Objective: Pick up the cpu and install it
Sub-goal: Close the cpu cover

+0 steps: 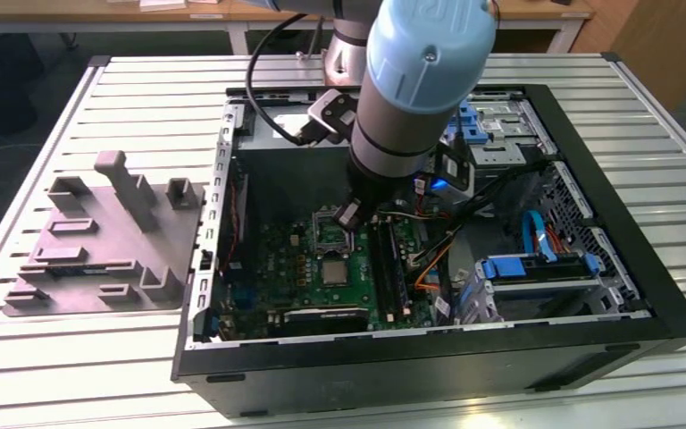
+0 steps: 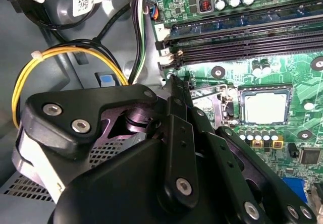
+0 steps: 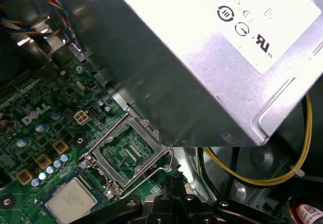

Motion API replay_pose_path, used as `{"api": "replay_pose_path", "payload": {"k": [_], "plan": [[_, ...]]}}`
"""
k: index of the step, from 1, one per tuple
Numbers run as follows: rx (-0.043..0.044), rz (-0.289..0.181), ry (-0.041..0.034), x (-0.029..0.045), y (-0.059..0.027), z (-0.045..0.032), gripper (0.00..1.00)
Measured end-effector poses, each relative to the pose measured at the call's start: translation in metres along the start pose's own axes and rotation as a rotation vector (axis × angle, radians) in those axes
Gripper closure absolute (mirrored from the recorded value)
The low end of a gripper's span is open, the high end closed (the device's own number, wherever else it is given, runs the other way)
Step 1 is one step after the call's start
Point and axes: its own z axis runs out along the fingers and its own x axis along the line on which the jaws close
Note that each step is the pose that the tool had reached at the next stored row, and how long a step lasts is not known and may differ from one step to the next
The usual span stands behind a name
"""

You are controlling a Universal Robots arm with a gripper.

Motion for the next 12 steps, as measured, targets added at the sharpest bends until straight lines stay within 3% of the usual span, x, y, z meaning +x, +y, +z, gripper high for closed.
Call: {"api": "replay_pose_path", "payload": {"k": [12], "plan": [[-0.0003, 0.0, -0.0004, 0.0001, -0.0001, 0.0014, 0.89]]}}
